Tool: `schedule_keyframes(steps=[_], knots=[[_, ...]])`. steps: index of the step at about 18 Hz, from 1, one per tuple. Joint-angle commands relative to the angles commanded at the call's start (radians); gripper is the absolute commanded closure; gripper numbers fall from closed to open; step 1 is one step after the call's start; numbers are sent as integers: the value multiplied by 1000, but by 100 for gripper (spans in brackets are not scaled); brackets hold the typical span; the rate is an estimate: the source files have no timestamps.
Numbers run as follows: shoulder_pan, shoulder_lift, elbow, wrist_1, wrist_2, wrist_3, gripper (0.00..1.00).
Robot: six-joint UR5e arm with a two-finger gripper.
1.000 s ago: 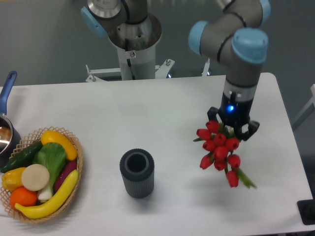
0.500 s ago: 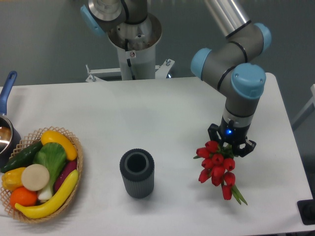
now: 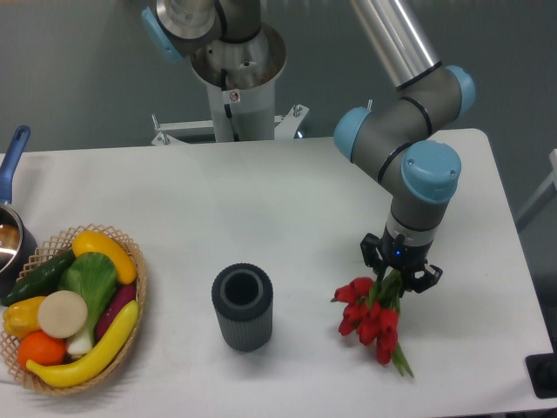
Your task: Place the flowers on the table
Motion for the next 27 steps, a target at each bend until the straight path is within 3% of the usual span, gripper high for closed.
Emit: schedule_keyframes(steps=[4, 7, 12, 17, 22, 27], knots=[[5, 24, 12, 0, 0, 2, 0], [2, 40, 87, -6, 3, -8, 0], [32, 124, 118, -104, 37, 17, 0], [123, 193, 114, -207, 35, 257, 0], [210, 277, 86, -376, 35, 480, 0], [262, 305, 74, -403, 23, 629, 0]])
